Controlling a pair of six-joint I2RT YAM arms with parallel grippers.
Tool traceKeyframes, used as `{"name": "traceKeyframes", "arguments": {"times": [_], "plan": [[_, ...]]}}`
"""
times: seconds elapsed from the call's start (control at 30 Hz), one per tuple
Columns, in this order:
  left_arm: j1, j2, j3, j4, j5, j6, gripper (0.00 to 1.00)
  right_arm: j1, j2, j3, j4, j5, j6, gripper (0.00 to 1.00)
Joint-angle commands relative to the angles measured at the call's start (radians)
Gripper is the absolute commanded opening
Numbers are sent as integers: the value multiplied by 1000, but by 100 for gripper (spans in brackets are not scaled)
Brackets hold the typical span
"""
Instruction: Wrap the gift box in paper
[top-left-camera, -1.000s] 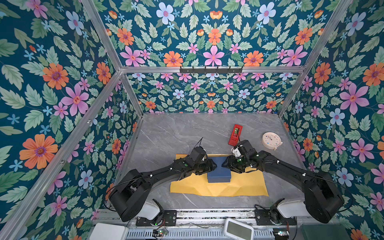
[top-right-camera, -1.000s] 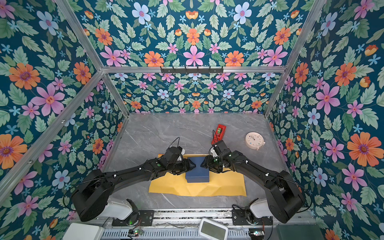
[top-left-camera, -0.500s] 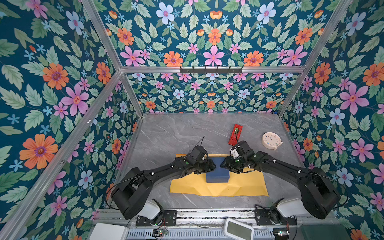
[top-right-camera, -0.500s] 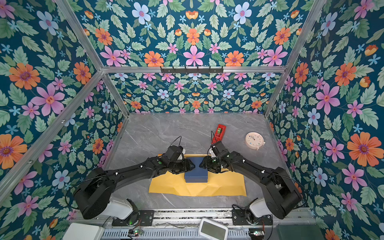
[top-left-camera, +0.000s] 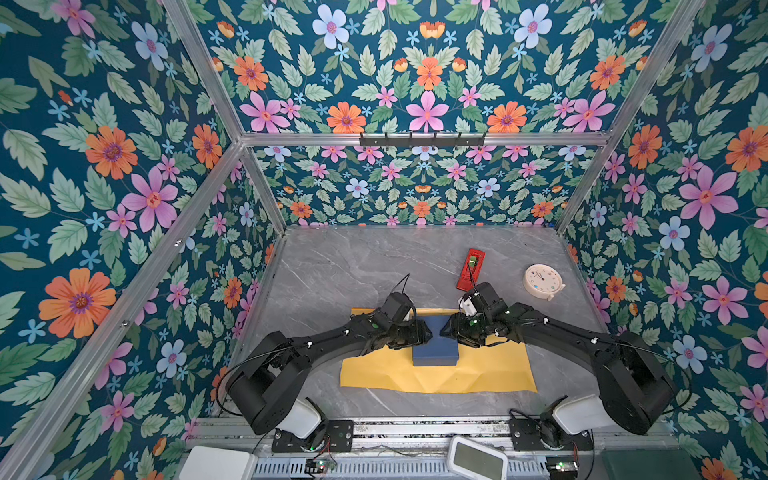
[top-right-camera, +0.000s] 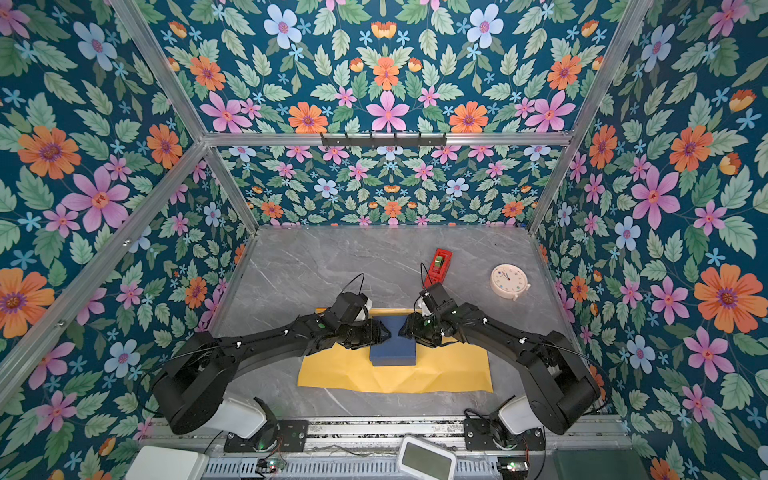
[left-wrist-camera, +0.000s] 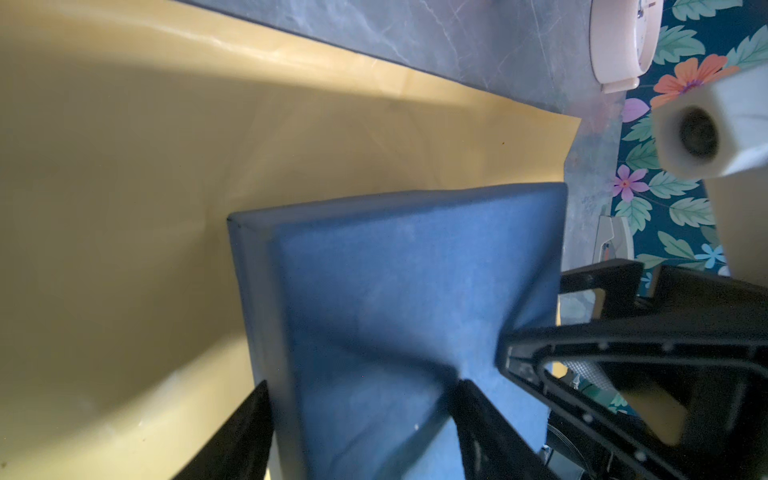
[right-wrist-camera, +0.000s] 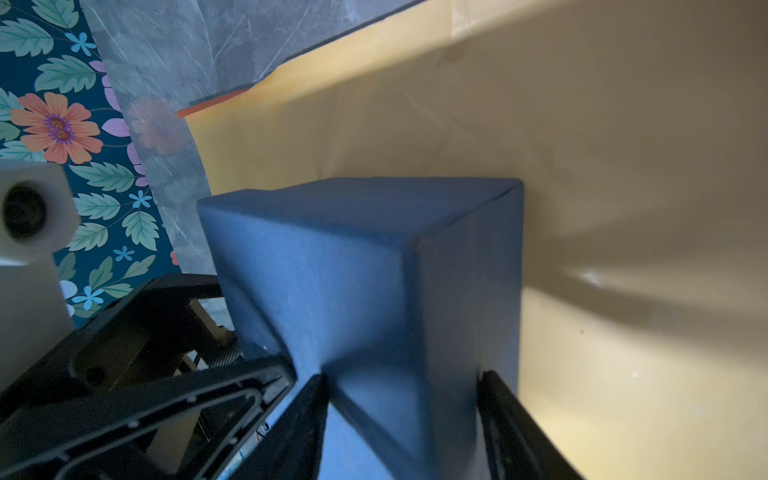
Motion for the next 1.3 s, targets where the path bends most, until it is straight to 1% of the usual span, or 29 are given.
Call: {"name": "traceKeyframes", "arguments": {"times": [0.0, 0.23, 0.43, 0.67, 1.27], "plan": [[-5, -4, 8, 101, 89, 4, 69, 5, -20, 1, 52, -39, -13, 58], [-10, -15, 13, 105, 114, -4, 69, 4, -60, -12, 19, -29, -14, 58], [-22, 15, 20, 111, 136, 0, 69, 4, -70, -29, 6, -9, -16, 58], [-23, 22, 21, 95, 101, 9, 69, 4, -24, -18, 38, -21, -18, 58], [-21, -14, 14, 79, 75, 6, 70, 4, -11, -17, 50, -28, -13, 59]]}}
